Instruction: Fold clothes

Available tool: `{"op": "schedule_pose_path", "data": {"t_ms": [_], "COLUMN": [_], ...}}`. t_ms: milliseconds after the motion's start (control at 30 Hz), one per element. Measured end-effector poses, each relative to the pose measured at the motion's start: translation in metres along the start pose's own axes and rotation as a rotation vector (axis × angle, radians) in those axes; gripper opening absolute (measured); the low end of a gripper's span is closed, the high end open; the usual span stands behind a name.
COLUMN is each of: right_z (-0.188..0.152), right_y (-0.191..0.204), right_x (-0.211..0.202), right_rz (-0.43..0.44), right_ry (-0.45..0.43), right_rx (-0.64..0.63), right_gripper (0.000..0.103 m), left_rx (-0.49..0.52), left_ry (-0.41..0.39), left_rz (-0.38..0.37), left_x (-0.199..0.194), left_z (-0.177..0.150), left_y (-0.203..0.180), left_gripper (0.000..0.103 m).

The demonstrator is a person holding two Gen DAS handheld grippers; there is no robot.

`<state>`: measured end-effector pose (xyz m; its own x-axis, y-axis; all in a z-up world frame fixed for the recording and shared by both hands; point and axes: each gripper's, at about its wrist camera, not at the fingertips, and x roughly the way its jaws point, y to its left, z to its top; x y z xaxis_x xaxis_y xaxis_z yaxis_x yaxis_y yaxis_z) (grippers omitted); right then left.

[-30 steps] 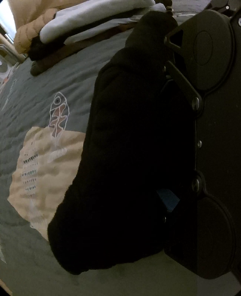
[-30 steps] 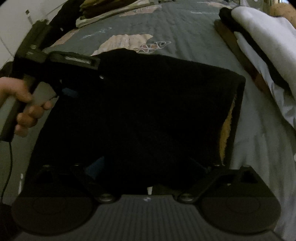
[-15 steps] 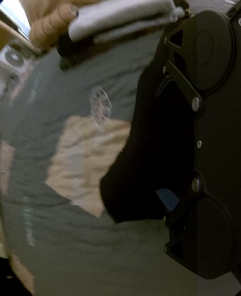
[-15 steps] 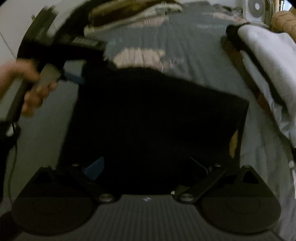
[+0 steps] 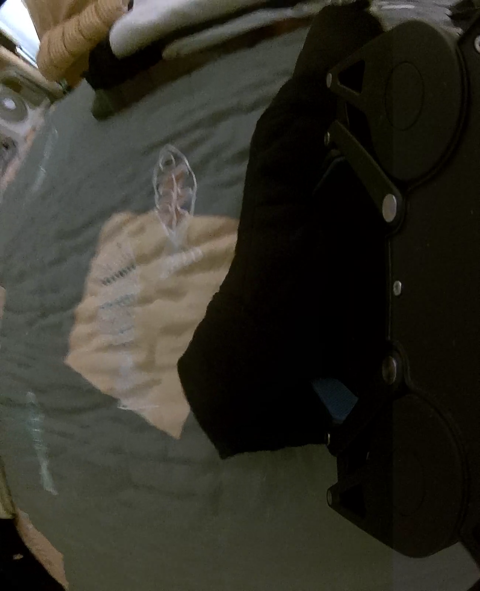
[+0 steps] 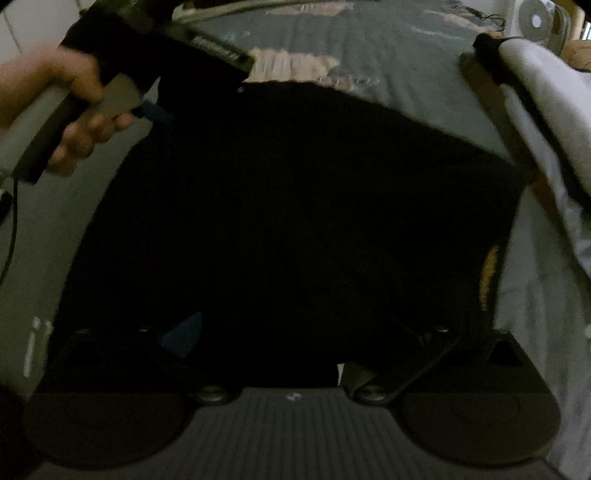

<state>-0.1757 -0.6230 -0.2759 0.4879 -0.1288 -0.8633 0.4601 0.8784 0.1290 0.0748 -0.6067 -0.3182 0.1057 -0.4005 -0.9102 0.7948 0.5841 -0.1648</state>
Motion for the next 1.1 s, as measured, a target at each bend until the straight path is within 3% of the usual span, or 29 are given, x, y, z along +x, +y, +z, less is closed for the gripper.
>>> {"op": "schedule_pose_path", "data": {"t_ms": [267, 567, 767, 933, 1100], "right_z": [-0.003, -0.019, -0.033, -0.022, 0.002], "right_y": [0.028, 0.048, 0.048, 0.040, 0.002], "right_x": [-0.053, -0.007, 0.015, -0.001, -0.053], "right_rz": [0.088, 0.098, 0.073, 0.112, 0.208], "right_ry": [-0.080, 0.040, 0.087, 0.103, 0.092], "right_rx": [-0.022, -0.064, -0.102, -0.063, 0.100], "right_gripper": [0.103, 0.103, 0.103, 0.103, 0.103], "left_rx": [0.062, 0.043, 0.060, 0.063, 0.117], "left_ry": [-0.094, 0.026, 0.021, -0.036, -0.027], "left_rz": [-0.007, 0.032, 0.025, -0.029, -0.135], "left_x": [-0.032, 0.036, 0.045, -0.003, -0.058], "left_z": [0.000, 0.020, 0.017, 0.004, -0.046], "left_y": [-0.024, -0.027, -0.025, -0.018, -0.017], "left_gripper": [0.103, 0.103, 0.103, 0.103, 0.103]}}
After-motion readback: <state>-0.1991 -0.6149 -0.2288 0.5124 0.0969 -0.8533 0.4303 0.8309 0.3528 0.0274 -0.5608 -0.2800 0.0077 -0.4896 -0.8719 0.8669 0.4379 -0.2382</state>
